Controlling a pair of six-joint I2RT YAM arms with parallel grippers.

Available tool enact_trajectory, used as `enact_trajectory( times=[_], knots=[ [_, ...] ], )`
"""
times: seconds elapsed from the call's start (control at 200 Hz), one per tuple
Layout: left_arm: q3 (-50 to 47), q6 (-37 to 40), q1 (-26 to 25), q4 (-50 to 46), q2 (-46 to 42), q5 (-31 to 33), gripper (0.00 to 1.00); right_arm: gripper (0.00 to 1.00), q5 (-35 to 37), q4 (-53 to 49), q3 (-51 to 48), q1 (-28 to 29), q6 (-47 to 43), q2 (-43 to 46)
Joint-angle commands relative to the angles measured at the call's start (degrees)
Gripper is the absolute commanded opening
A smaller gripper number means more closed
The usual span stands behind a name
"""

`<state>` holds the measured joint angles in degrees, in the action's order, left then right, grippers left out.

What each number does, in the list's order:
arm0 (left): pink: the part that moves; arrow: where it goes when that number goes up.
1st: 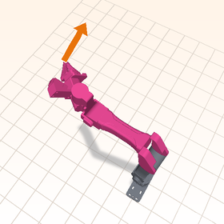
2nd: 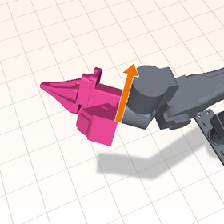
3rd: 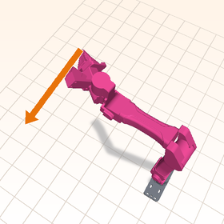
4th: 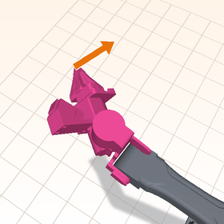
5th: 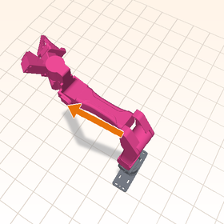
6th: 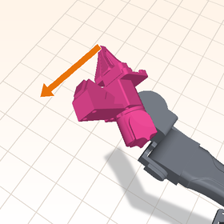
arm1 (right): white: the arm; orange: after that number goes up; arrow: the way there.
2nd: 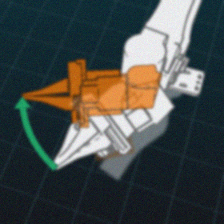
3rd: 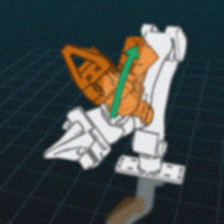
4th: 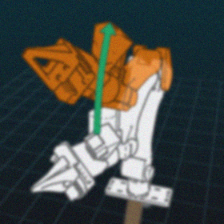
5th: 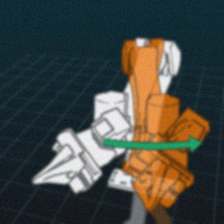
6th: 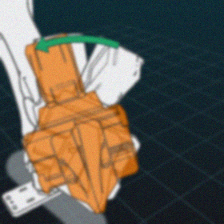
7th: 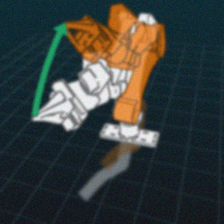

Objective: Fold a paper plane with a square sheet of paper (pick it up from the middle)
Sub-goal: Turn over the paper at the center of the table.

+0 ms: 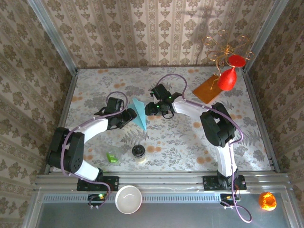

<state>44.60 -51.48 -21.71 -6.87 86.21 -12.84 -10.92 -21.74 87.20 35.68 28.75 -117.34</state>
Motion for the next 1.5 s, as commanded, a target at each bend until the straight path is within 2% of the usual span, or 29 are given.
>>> enact_trajectory(
  times=[0.0, 0.28, 0.485, 0.74, 0.845, 0.92, 0.99, 1.15, 1.305, 1.405, 1.43, 1.496],
  knots=[
    [-0.74, -1.60, 0.44, 4.02, 0.66, -2.45, 0.65, 0.51, -2.34, -2.75, 3.07, 0.36, -2.62, -2.36],
    [2.42, 0.33, 2.10, 14.00, 8.35, -11.65, 0.62, 0.48, -4.44, 1.03, -0.86, -1.20, 0.24, 0.42],
    [4.08, 0.95, 4.13, 22.30, 14.51, -17.98, 0.51, 0.48, -5.08, 3.09, -5.50, -2.70, 1.08, 4.11],
    [6.44, 3.81, 4.22, 23.27, 19.30, -21.66, 0.42, 0.48, -5.17, 3.63, -8.26, -3.42, 1.40, 6.00],
    [6.82, 4.54, 4.22, 25.11, 20.64, -23.28, 0.35, 0.48, -5.18, 3.80, -9.01, -3.69, 1.70, 6.69],
    [6.77, 4.93, 4.16, 27.12, 21.00, -23.63, 0.24, 0.47, -5.26, 4.45, -9.98, -4.03, 2.13, 7.64],
    [7.21, 6.11, 3.90, 26.91, 20.71, -23.63, 0.20, 0.46, -5.13, 5.80, -11.36, -4.52, 2.68, 9.11],
    [9.50, 11.47, 2.21, 21.23, 19.02, -21.22, 0.11, 0.45, -5.07, 12.11, -17.35, -6.34, 5.57, 14.07],
    [13.23, 17.97, -0.59, 10.94, 15.80, -15.71, 0.10, 0.46, -6.09, 18.51, -23.96, -9.10, 8.37, 19.47],
    [18.39, 24.14, -3.69, -1.24, 13.80, -7.46, 0.09, 0.47, -4.56, 20.63, -27.77, -10.70, 9.19, 23.53],
    [20.05, 25.92, -3.94, -4.88, 13.57, -4.51, 0.09, 0.48, -4.01, 20.78, -28.53, -11.07, 9.29, 24.34],
    [25.00, 30.42, -8.28, -13.87, 13.41, 4.32, 0.09, 0.48, -2.52, 21.15, -30.77, -12.21, 9.63, 26.85]
  ],
)
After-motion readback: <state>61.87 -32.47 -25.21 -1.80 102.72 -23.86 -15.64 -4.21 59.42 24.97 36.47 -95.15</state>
